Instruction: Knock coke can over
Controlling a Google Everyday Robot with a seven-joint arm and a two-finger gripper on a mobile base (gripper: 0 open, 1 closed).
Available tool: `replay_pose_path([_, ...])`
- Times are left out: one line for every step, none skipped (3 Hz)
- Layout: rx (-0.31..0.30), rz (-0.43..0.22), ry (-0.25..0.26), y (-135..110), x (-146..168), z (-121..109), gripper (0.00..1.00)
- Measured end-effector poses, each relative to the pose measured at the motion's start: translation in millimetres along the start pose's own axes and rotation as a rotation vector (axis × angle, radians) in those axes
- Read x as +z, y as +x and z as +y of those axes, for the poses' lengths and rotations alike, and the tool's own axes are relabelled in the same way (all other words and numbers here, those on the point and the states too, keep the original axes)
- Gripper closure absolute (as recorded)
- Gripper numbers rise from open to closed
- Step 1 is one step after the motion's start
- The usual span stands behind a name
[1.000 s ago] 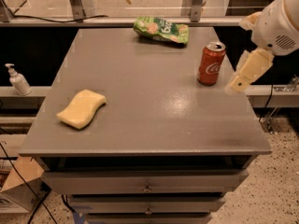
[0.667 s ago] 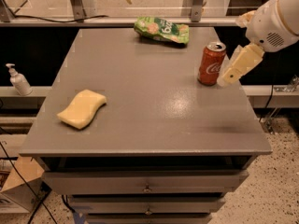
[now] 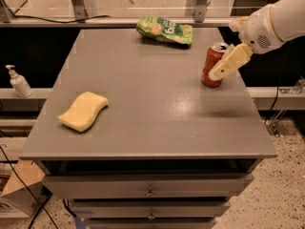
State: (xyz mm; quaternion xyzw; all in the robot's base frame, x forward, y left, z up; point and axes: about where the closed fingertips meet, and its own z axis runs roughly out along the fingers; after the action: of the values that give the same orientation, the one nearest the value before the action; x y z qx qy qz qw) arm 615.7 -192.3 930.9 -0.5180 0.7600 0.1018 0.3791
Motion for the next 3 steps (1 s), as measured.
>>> replay_pose_path([0.047, -0.039, -0.01, 8.2, 15.5, -12.2, 0.0])
replay_pose_path([0.135, -0.083, -0.02, 24.5, 28.2, -22.2, 0.0])
replay_pose_path([0.185, -0.127, -0.022, 31.1, 36.0, -23.7, 0.18])
